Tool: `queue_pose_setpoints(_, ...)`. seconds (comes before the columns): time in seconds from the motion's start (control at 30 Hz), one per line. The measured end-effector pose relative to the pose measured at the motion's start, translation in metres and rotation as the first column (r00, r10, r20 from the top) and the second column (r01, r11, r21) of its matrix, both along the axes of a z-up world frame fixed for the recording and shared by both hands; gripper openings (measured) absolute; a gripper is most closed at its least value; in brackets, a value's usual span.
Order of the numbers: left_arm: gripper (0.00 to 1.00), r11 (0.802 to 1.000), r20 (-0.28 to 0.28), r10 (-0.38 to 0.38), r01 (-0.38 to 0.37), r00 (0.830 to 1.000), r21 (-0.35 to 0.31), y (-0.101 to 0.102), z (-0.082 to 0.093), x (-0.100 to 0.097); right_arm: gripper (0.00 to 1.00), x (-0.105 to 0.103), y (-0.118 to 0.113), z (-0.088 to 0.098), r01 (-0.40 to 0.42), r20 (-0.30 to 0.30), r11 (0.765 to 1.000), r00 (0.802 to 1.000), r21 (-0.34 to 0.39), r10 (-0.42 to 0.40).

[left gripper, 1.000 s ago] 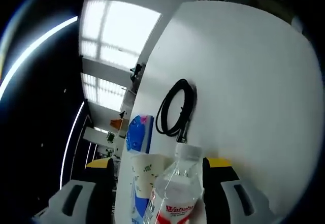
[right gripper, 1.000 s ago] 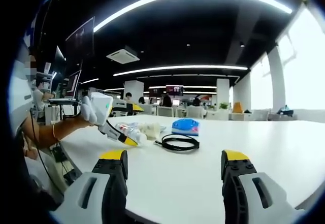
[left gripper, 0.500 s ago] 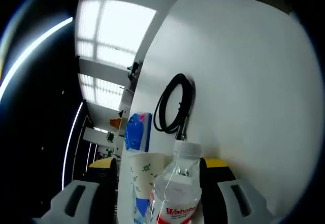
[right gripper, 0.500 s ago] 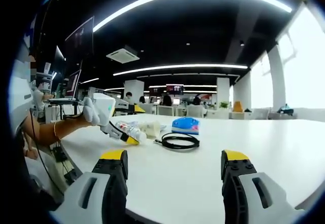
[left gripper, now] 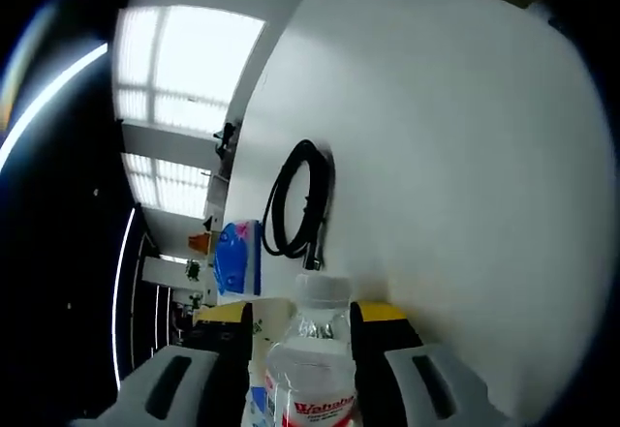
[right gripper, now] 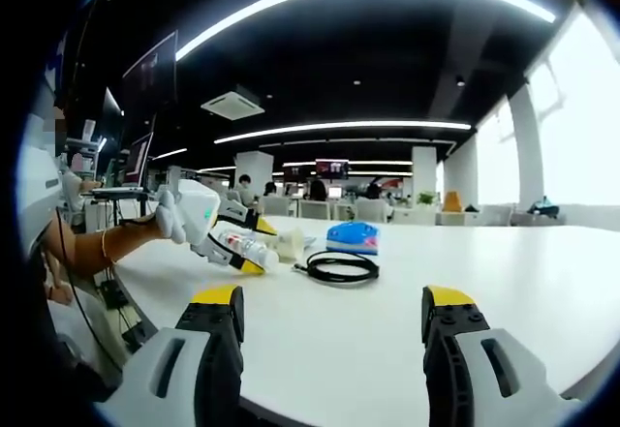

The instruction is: Arrange the tabletop items into an orderly group along one side of the table until the central work area is clear of visible clutter.

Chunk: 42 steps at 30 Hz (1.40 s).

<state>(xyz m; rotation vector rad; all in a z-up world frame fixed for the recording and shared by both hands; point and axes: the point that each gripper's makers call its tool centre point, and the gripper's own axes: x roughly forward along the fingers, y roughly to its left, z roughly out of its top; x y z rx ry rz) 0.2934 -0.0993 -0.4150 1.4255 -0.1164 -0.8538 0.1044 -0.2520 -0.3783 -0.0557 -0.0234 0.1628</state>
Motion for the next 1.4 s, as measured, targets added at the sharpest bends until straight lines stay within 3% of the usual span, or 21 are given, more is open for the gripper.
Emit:
queue_pose_setpoints(0.37,0.31,0.999,-0.028,-0.027,0.028,0.999,0.044,-0.001,-0.006,-0.003,0.72,0.0,0.004,-0.002,-0.013,-0.006,1.0,1.0,-0.012,0.013)
queue_pose_setpoints(0.47,0.25,0.997,-0.054,-0.034,0.037,0.998,0.062,0.0,-0.011,-0.005,0.72,0.0,0.007,-0.004,-0.026,-0.013,0.999,1.0,-0.034,0.026)
queue_pose_setpoints(0.73,0.25,0.997,-0.079,-0.042,0.047,0.996,0.061,-0.001,-0.011,-0.004,0.71,-0.001,0.024,0.002,-0.112,0.006,0.994,0.994,-0.01,0.112)
queue_pose_setpoints(0.83,0.25,0.995,-0.067,-0.055,0.06,0.996,0.075,-0.001,-0.012,-0.005,0.71,0.0,0.023,-0.003,-0.1,-0.017,0.994,0.995,-0.047,0.099)
queue_pose_setpoints(1.0,0.24,0.994,-0.05,-0.069,0.073,0.996,0.087,-0.002,-0.013,-0.006,0.71,-0.001,0.03,-0.003,-0.136,-0.012,0.991,0.991,-0.013,0.136)
queue_pose_setpoints(1.1,0.23,0.99,0.014,-0.089,0.086,0.996,0.112,-0.002,-0.014,-0.009,0.71,0.0,0.033,-0.003,-0.146,-0.017,0.989,0.989,-0.031,0.146)
queue_pose_setpoints(1.17,0.23,0.991,0.022,-0.089,0.086,0.996,0.099,-0.002,-0.014,-0.009,0.72,0.0,0.035,-0.002,-0.151,-0.018,0.987,0.989,-0.047,0.15)
queue_pose_setpoints(1.4,0.22,0.988,0.029,-0.12,0.116,0.992,0.101,-0.002,-0.012,-0.011,0.77,0.0,0.035,0.013,-0.146,0.026,0.989,0.989,-0.031,0.146)
